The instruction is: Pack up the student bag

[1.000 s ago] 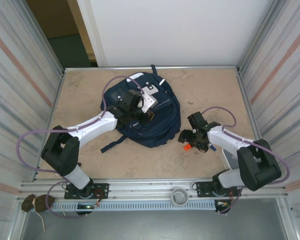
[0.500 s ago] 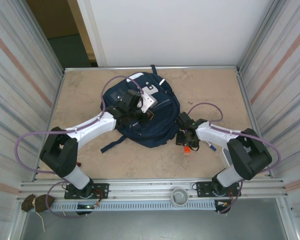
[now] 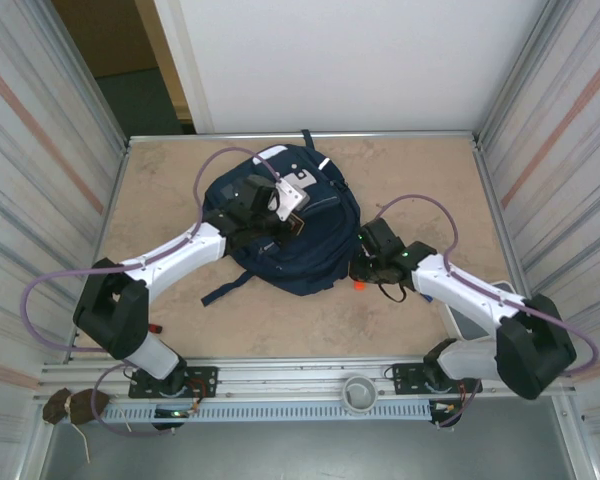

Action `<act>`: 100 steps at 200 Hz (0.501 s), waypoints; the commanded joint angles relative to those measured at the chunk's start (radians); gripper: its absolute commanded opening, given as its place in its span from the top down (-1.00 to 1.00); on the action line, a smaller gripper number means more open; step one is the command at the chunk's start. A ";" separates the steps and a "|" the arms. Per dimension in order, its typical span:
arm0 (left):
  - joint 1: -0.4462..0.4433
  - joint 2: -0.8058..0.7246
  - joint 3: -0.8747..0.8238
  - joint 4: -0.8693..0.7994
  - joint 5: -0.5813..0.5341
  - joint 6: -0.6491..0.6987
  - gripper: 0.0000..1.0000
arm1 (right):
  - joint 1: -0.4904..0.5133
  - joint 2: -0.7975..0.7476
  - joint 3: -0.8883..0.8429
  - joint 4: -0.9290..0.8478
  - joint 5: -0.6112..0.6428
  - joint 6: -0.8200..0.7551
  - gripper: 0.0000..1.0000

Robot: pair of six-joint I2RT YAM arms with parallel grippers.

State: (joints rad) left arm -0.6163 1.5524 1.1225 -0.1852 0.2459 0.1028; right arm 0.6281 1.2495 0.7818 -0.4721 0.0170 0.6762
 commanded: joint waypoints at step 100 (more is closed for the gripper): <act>0.131 0.011 0.271 -0.014 0.244 -0.259 1.00 | -0.034 0.476 0.419 0.445 -0.266 0.267 0.16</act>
State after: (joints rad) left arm -0.4961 1.5814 1.3193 -0.2665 0.4229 -0.1005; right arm 0.6132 1.6676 1.1458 -0.0792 -0.2039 0.8780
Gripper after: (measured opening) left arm 0.087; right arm 0.355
